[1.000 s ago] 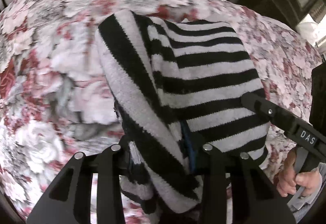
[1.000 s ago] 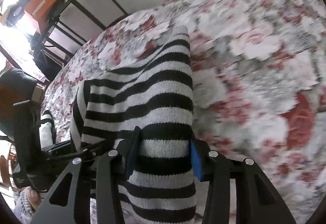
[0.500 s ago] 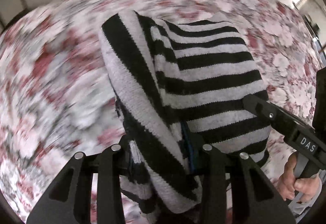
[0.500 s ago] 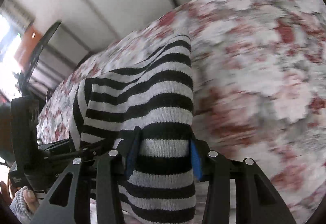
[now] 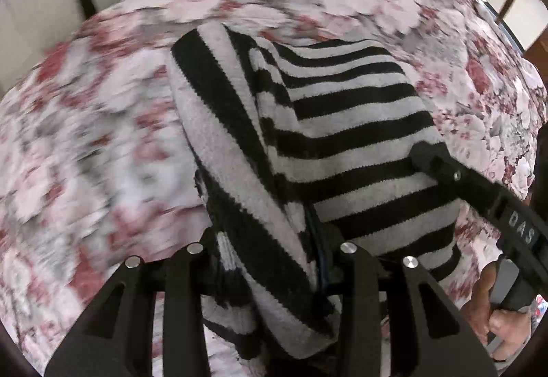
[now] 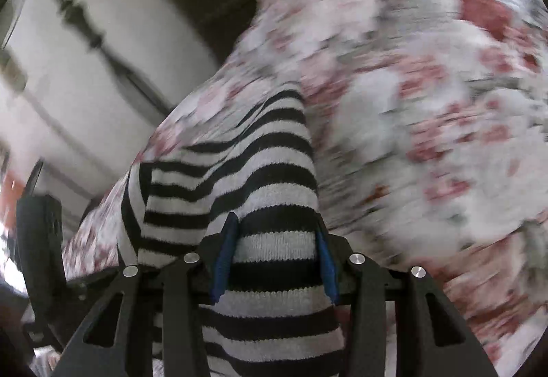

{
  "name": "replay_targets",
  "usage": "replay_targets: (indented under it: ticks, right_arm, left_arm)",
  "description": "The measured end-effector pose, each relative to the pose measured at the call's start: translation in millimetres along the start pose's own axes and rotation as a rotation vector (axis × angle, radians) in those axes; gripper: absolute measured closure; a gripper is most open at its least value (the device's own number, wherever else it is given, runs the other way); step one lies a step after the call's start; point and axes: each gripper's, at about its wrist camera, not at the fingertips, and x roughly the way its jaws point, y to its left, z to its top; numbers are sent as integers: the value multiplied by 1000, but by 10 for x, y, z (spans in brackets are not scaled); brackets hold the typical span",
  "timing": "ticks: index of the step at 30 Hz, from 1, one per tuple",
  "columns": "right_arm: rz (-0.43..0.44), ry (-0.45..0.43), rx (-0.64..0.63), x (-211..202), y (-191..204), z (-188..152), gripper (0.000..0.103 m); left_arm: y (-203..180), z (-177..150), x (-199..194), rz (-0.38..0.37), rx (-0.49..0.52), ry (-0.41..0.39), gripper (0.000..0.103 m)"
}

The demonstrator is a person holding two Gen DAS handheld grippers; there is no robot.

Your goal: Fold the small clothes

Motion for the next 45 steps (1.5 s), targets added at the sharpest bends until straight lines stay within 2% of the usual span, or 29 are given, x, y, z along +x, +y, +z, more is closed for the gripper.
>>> replay_targets:
  ticks: [2,3,4,7,9,10,11,15,22,32,40,45]
  right_arm:
    - [-26,18,49,73,-204,47,62]
    - [-36,56,87,166,-339,50,64]
    - [-35,82,116,237,-421,34,65]
    - [-8,136,192,378,-600,-8,62]
    - [-6,146,209,395,-635,-12,60]
    - [-12,146,205,396,-630,-11,60]
    - [-20,144,196,379,-600,-17,59]
    - [-56,133,168,337,-448,0,59]
    - [-125,81,68,93,-207,62,59]
    - [-146,35,-64,-270,136,26,59]
    - [-172,83,-143,-255,187,-111,58]
    - [-251,177,-222,-3,162,-293,59]
  left_arm:
    - [-174,36,192,7,13,11,67]
    - [-236,29,274,29,18,16,66]
    - [-291,8,383,61,27,25,64]
    - [-305,-34,509,88,37,33,58]
    - [-260,-27,535,92,24,36,49]
    - [-227,-19,548,112,16,38,37]
    - [-192,-15,556,127,7,39,32]
    - [-98,-45,507,106,-25,46,32]
    - [-154,-168,218,163,9,5,32]
    - [-181,-345,71,208,19,-17,31]
    - [-172,-393,149,248,23,-25,25]
    - [-164,-402,173,269,35,-28,20]
